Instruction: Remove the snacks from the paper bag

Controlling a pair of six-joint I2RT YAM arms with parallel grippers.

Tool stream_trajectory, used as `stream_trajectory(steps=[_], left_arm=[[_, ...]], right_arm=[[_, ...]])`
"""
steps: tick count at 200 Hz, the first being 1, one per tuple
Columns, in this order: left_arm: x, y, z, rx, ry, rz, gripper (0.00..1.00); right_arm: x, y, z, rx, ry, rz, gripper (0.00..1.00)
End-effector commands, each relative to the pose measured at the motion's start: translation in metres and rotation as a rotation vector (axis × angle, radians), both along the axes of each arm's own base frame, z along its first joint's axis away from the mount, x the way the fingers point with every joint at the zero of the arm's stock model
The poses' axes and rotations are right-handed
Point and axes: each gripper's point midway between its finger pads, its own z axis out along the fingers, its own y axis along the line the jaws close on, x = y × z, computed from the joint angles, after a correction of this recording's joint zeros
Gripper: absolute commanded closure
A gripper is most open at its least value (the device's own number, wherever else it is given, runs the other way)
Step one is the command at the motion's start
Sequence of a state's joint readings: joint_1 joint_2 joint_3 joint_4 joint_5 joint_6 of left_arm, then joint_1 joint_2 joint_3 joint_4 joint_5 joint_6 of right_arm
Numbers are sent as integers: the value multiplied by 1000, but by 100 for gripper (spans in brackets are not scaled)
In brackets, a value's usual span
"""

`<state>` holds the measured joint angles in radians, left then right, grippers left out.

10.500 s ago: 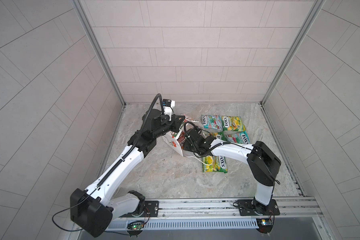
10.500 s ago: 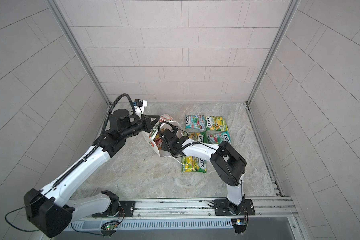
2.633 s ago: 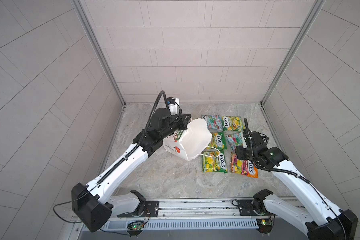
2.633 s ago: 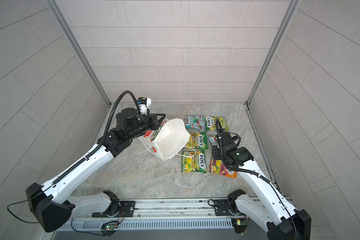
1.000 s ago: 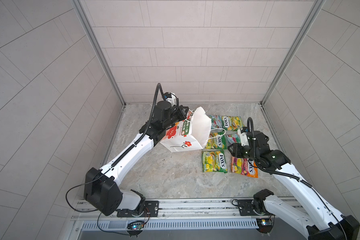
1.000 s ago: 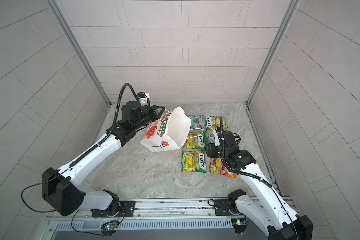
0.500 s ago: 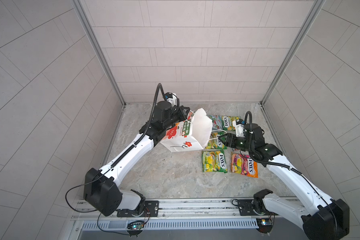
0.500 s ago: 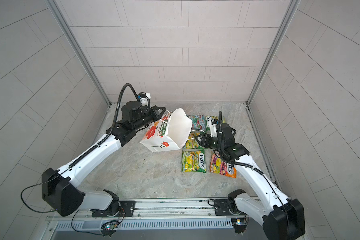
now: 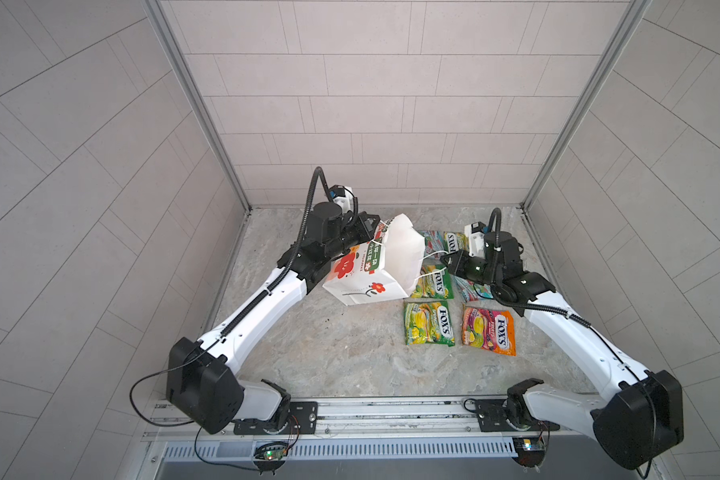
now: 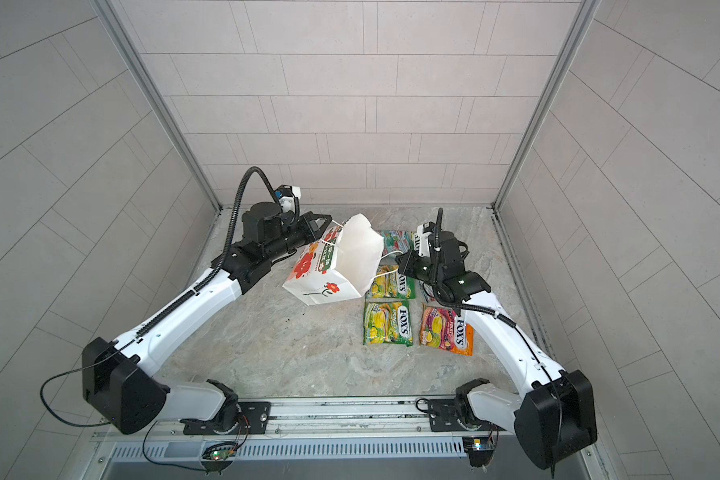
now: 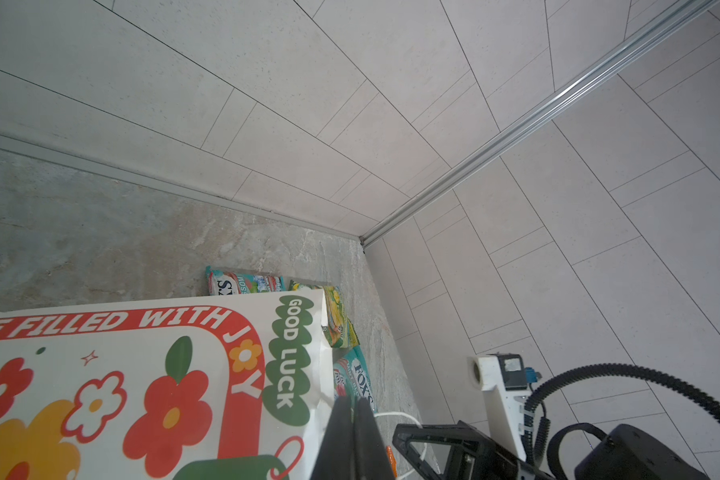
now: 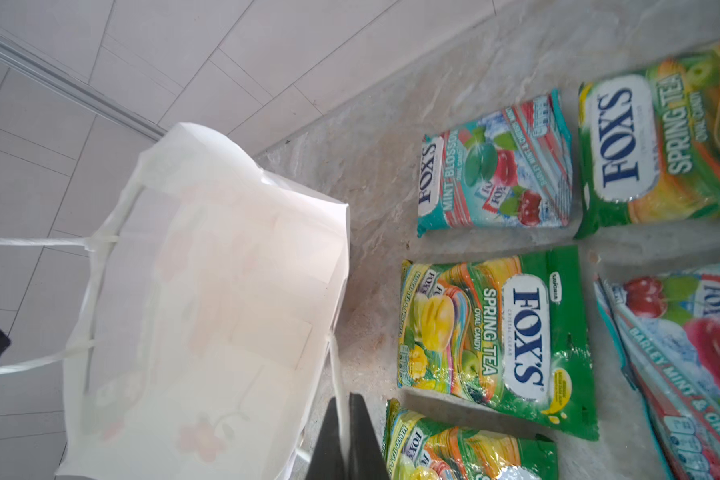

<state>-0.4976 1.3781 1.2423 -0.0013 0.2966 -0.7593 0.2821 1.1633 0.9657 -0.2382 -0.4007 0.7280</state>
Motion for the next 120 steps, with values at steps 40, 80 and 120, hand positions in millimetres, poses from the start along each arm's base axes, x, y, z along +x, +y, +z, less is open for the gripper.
stream_trajectory(steps=[40, 80, 120], left_arm=[[-15, 13, 33, 26, -91, 9, 100], [-22, 21, 19, 54, -76, 28, 100], [-25, 33, -1, 94, -54, 63, 100]], right_arm=[[-1, -9, 76, -48, -155, -8, 100], [9, 4, 79, -52, -138, 45, 100], [18, 18, 72, -57, -99, 89, 83]])
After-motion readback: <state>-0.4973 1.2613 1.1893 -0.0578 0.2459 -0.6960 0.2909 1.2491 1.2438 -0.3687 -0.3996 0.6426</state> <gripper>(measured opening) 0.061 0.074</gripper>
